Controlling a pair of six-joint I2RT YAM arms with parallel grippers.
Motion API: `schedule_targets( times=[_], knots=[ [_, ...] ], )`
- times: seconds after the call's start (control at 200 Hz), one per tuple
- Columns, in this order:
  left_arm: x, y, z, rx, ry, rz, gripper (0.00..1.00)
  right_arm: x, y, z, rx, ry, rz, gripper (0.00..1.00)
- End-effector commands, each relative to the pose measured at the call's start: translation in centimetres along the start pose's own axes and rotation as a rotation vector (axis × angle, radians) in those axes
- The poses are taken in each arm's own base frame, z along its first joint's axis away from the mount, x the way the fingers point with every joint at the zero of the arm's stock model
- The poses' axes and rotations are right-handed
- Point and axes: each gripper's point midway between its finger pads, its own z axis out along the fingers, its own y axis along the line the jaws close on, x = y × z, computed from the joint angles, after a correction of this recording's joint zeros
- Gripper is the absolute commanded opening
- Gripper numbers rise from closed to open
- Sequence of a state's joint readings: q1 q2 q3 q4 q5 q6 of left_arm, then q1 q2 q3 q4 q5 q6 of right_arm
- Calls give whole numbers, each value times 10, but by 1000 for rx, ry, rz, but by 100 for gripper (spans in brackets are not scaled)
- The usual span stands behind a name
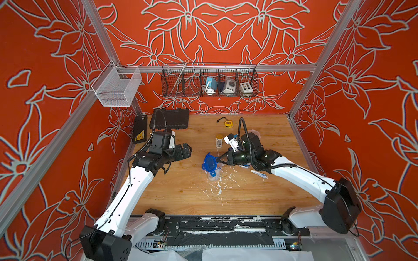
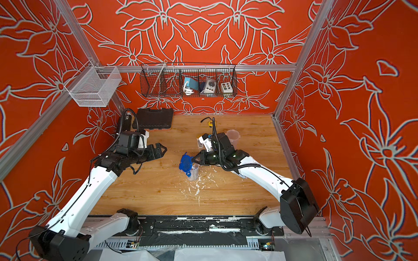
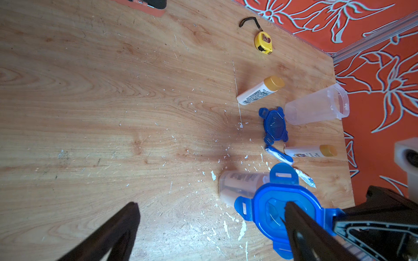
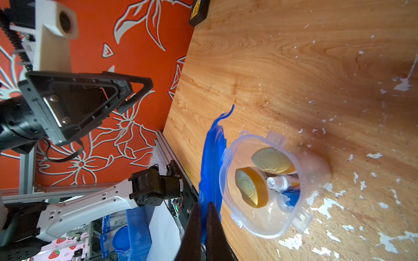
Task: Pack away toiletry kits
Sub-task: Close the lid on the container.
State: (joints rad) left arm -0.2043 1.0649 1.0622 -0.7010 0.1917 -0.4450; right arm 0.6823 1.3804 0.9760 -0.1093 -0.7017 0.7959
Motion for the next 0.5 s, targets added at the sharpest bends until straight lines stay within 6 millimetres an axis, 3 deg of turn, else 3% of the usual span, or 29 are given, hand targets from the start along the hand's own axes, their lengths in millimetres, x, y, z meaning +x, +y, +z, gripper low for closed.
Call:
schedule_targets(
  times=[0.0,0.26,0.495],
  knots=[
    [2,-4,-2,8,21,11,98,-10,4,-6,-45,-49,37,0],
    [9,-13,1,46,60,26,95,2,-16,-11,-23,-55,88,0],
    [30,-27,12,123,165,6,96,5,-32,-17,-5,-116,126,0]
  ],
)
